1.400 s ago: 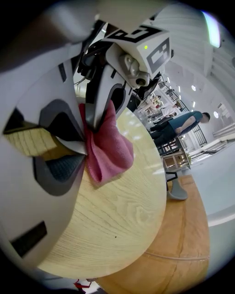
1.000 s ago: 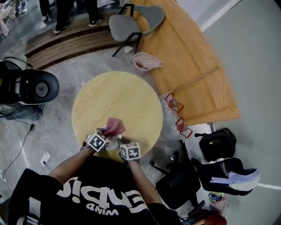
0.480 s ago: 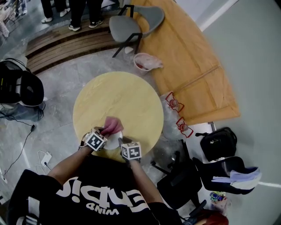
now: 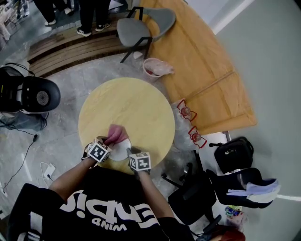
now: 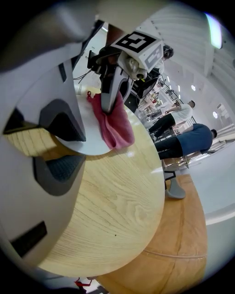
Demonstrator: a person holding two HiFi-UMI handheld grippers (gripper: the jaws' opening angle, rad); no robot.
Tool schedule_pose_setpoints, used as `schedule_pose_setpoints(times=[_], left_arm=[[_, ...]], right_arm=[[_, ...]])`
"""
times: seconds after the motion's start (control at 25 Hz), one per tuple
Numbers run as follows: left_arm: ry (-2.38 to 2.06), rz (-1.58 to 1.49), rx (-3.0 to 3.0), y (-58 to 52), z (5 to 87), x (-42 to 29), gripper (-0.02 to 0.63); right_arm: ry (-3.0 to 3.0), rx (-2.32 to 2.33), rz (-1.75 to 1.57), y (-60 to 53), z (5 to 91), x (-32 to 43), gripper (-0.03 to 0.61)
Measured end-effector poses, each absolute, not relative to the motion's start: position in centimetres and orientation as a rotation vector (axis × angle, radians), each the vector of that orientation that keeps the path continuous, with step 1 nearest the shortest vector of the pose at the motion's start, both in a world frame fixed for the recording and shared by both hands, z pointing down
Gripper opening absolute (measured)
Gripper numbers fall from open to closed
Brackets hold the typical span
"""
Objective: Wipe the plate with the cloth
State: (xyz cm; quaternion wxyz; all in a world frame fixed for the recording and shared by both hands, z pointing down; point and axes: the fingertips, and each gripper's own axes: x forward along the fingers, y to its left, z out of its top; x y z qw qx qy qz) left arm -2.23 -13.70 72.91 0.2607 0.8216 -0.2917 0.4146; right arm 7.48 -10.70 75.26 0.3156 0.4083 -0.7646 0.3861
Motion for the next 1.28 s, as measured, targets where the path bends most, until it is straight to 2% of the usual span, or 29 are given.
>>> schedule_pose_setpoints(times=[0.28, 0.52, 1.28], left_arm=[[-0.836, 1.041, 2.243, -14.7, 69.5, -3.0, 0.051], [-0.643, 1.052, 2.310, -11.6, 67.9, -0.1, 0.051], [-0.377, 1.273, 2.336, -6.8, 73.6, 4.1, 0.051]], right_arm=[[-2.010, 1.092, 1.039, -11.0, 75.3, 7.6, 0.110], [-2.013, 1.102, 1.056, -10.9, 75.1, 7.6, 0.110], [-1.999, 1.111, 1.032, -10.8, 75.2, 7.3, 0.110]])
